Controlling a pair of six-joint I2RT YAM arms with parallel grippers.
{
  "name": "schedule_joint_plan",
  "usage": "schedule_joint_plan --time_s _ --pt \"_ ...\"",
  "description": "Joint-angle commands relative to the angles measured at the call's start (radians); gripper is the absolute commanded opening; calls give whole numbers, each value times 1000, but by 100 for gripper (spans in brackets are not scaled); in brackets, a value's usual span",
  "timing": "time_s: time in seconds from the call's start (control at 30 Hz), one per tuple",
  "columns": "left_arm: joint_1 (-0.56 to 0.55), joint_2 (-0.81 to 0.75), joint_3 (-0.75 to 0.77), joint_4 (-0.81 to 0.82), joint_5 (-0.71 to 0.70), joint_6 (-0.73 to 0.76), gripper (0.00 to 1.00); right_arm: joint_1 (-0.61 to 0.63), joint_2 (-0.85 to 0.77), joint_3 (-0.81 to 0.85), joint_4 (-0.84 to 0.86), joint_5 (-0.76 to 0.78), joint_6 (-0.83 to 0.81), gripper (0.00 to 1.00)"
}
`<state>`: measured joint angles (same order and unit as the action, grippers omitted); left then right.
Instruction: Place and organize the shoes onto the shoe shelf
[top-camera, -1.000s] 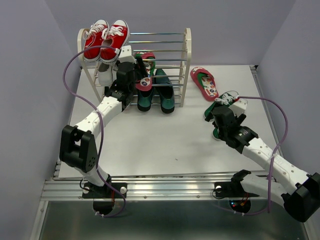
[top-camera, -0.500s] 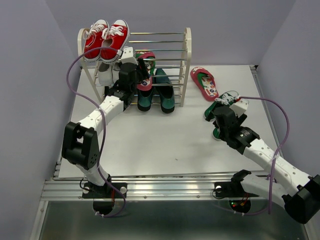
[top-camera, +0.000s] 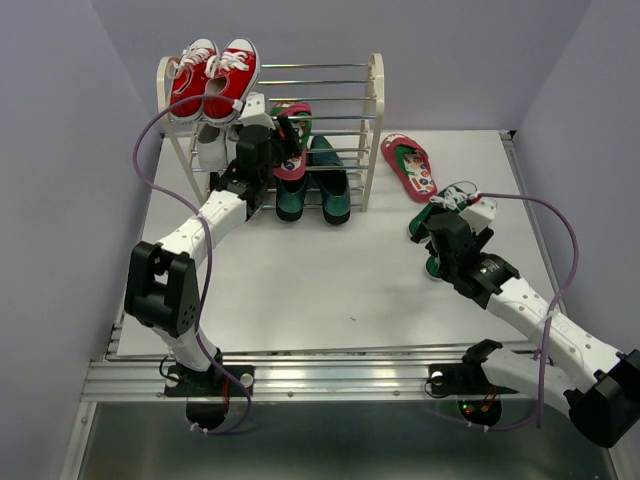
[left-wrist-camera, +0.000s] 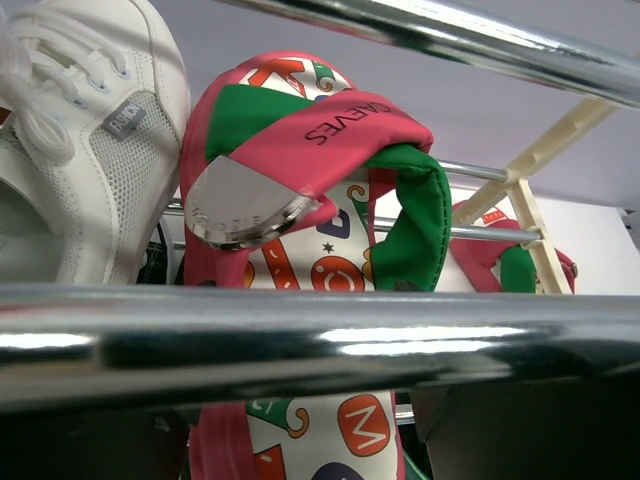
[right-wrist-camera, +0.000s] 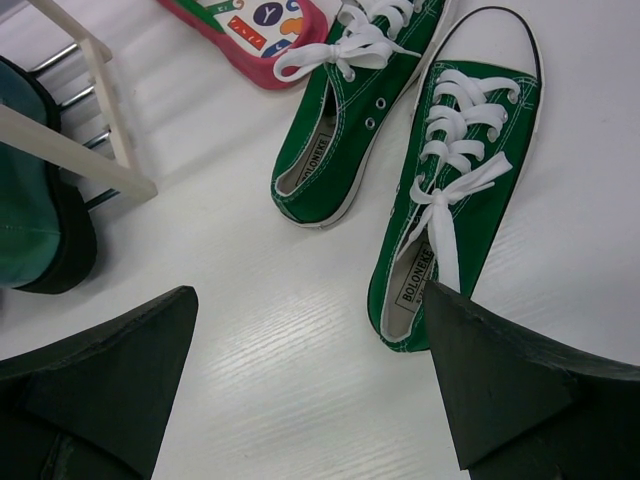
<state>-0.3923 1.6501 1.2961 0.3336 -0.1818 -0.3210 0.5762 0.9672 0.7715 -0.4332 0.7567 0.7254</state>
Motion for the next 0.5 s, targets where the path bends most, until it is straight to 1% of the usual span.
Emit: schedule_joint_plan --time_s 0.0,0.17,0.3,0.47 --pt "-2 20 -12 -11 30 -46 80 -4 -16 25 50 -6 -9 100" --pt "-3 -21 -73 -15 -16 -49 85 -4 -22 29 48 -23 -15 100" --pt "-5 -56 -98 -24 -13 -46 85 -4 -19 32 48 -43 -21 100" --pt "-17 -111 -64 -39 -13 -10 86 -4 -1 58 48 -66 -73 100"
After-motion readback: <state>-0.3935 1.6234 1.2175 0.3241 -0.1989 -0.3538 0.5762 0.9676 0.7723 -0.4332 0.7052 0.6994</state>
